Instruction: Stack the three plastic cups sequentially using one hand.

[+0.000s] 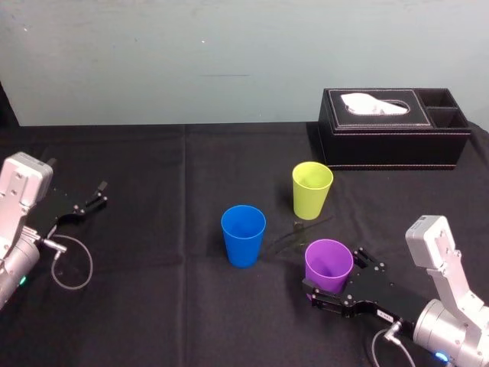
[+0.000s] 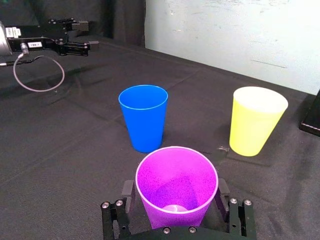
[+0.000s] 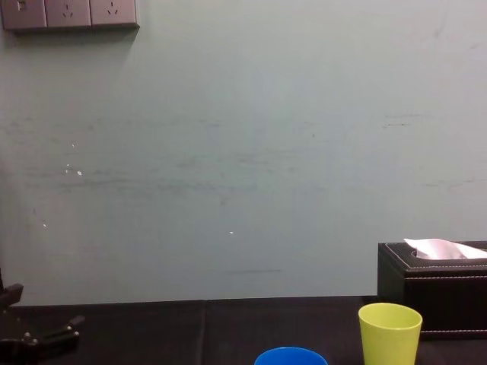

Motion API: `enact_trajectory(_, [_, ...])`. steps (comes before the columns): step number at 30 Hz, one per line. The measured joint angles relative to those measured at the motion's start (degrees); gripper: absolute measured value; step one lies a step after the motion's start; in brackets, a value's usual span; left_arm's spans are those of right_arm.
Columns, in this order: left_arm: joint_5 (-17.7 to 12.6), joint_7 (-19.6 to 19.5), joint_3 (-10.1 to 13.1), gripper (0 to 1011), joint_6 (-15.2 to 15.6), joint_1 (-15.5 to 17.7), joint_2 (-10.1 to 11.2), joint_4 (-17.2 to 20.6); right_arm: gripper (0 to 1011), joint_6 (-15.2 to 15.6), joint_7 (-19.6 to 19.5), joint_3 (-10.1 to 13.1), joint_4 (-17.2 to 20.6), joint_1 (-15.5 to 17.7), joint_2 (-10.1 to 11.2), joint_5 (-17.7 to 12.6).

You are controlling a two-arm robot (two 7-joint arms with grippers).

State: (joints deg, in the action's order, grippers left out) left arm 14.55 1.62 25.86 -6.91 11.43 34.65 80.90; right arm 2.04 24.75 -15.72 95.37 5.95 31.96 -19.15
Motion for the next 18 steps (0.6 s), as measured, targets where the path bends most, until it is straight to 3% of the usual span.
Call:
enact_trajectory(5, [0.0, 0.0, 0.0, 1010, 0.0, 0.0, 0.0, 0.0, 956, -0.1, 0.0, 0.1, 0.1, 0.1, 0.1, -0.1])
enact_trajectory(12, [0.0, 0.0, 0.0, 1010, 0.0, 0.0, 0.0, 0.0, 774, -0.1, 0.0, 0.2, 0.2, 0.1, 0.1, -0.1])
enact_trajectory(18, [0.0, 0.0, 0.0, 1010, 0.0, 0.0, 0.0, 0.0, 747, -0.1, 0.0, 0.2, 0.2, 0.2, 0.1, -0.1])
